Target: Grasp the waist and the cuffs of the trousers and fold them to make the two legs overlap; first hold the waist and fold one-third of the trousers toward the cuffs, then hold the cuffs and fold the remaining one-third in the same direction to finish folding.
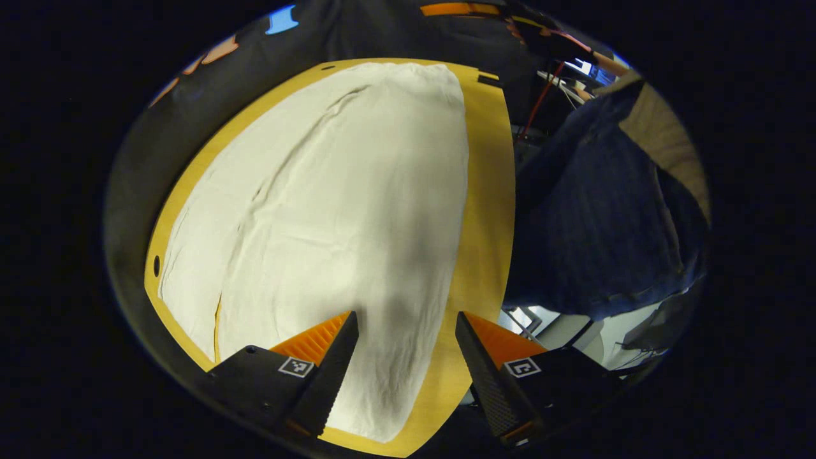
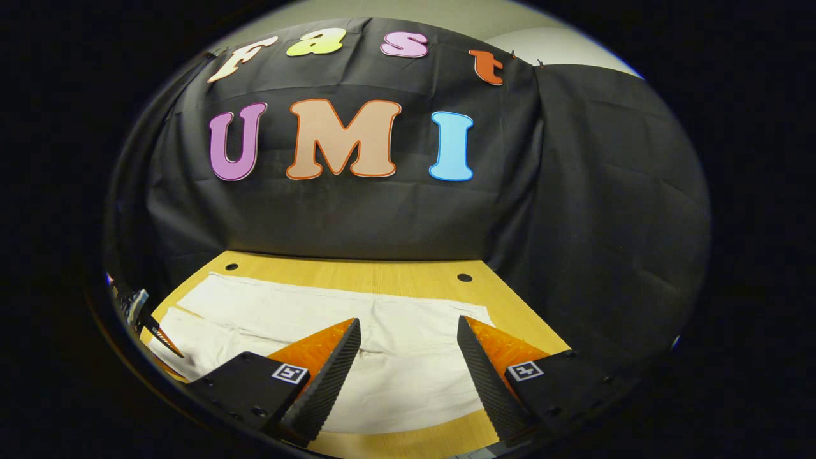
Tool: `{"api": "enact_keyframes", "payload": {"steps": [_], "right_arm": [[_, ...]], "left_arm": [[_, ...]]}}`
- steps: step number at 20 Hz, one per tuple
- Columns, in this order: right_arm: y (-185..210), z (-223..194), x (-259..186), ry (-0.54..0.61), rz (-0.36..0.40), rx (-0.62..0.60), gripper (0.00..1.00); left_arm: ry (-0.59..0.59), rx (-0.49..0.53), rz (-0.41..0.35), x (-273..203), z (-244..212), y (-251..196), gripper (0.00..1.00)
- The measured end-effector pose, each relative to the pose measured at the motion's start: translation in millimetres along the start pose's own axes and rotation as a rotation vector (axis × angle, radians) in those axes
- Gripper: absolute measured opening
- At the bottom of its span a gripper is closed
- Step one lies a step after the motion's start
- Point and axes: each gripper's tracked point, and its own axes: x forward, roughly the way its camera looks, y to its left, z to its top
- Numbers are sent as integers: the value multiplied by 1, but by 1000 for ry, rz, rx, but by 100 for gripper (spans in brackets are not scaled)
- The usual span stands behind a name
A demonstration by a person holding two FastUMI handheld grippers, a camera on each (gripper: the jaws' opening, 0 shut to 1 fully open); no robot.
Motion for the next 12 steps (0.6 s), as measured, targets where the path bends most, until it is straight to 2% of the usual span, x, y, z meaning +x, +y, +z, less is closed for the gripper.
{"api": "enact_keyframes", "payload": {"steps": [6, 8, 12], "right_arm": [[-2, 0, 2, 4, -11, -13, 98], [0, 0, 4, 10, -6, 6, 98], [-2, -1, 6, 6, -9, 15, 98]], "left_arm": [[95, -36, 6, 10, -39, 5, 86], [124, -69, 5, 13, -44, 7, 84], [135, -60, 31, 15, -45, 11, 76]]}}
